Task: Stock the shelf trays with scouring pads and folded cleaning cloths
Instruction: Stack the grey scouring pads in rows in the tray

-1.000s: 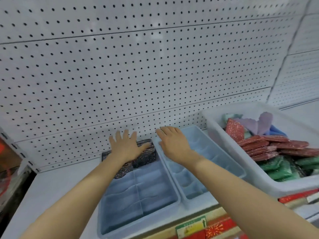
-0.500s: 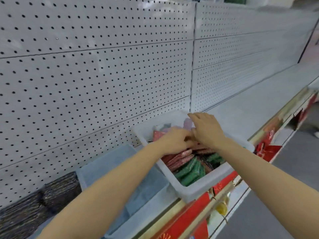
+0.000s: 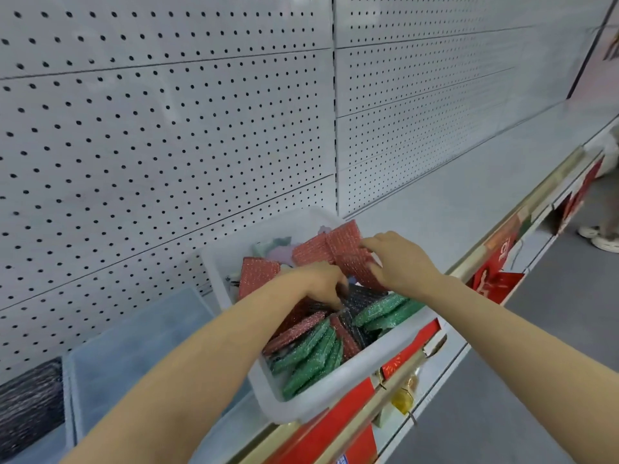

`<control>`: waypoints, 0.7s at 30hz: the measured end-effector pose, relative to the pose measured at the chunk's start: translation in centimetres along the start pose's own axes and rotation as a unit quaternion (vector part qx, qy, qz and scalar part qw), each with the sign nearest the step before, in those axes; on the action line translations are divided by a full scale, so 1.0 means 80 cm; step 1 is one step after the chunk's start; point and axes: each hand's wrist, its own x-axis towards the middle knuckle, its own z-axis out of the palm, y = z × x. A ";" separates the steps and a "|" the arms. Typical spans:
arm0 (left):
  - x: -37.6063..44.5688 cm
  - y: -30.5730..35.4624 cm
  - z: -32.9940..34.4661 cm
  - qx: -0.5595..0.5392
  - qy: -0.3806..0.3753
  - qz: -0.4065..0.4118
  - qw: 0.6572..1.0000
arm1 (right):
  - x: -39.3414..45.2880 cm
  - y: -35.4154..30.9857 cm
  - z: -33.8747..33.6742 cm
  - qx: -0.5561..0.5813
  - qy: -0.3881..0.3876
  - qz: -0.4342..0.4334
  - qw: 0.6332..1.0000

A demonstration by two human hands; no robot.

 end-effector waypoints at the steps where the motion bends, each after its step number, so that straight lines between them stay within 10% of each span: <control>1: 0.004 0.001 0.004 -0.017 -0.023 0.002 1.000 | 0.002 0.000 0.002 0.007 -0.006 -0.010 1.000; 14: -0.021 -0.055 -0.003 -0.212 0.048 -0.006 0.976 | 0.041 -0.014 0.010 -0.072 0.031 -0.091 0.993; 21: -0.050 -0.082 -0.008 -0.317 0.122 -0.079 0.937 | 0.064 -0.014 0.010 0.138 -0.045 -0.068 0.987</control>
